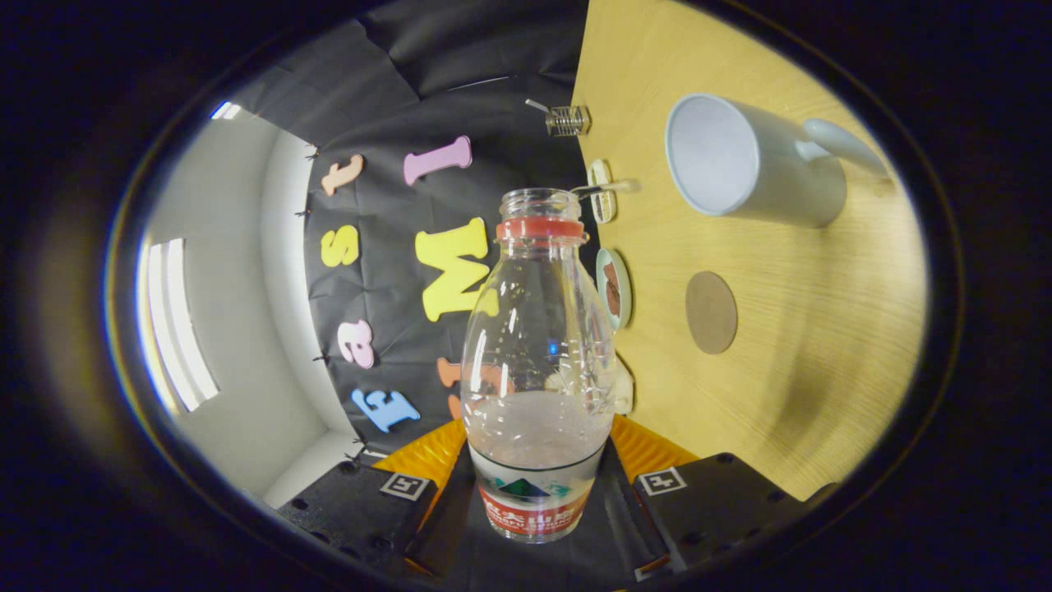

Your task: Take the bottle from table, then pour the juice into the cup, finally place the bottle on the coaster

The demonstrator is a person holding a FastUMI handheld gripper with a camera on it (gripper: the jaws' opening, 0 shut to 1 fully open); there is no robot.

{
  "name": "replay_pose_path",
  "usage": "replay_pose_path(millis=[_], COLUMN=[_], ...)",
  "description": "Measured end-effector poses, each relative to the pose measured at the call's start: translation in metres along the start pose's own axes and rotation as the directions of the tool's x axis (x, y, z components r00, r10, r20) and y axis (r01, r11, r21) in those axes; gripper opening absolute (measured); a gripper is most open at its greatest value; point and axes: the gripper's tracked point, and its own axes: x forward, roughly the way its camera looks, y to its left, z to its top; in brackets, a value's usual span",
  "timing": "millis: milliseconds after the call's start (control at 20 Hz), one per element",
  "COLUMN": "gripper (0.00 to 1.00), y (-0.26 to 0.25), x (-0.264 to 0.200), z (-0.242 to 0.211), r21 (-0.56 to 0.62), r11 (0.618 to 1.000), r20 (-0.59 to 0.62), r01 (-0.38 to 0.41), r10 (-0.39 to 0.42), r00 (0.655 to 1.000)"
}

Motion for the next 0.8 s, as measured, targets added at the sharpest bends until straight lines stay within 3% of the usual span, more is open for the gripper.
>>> replay_pose_path(millis=[800], gripper=[0.77], y=[-0.0023], x=[-0.0046], z=[-0.001], r21=[0.001], r11=[1.0], r20=[-0.037], r01=[-0.022], r10=[0.022], r00=[0.999])
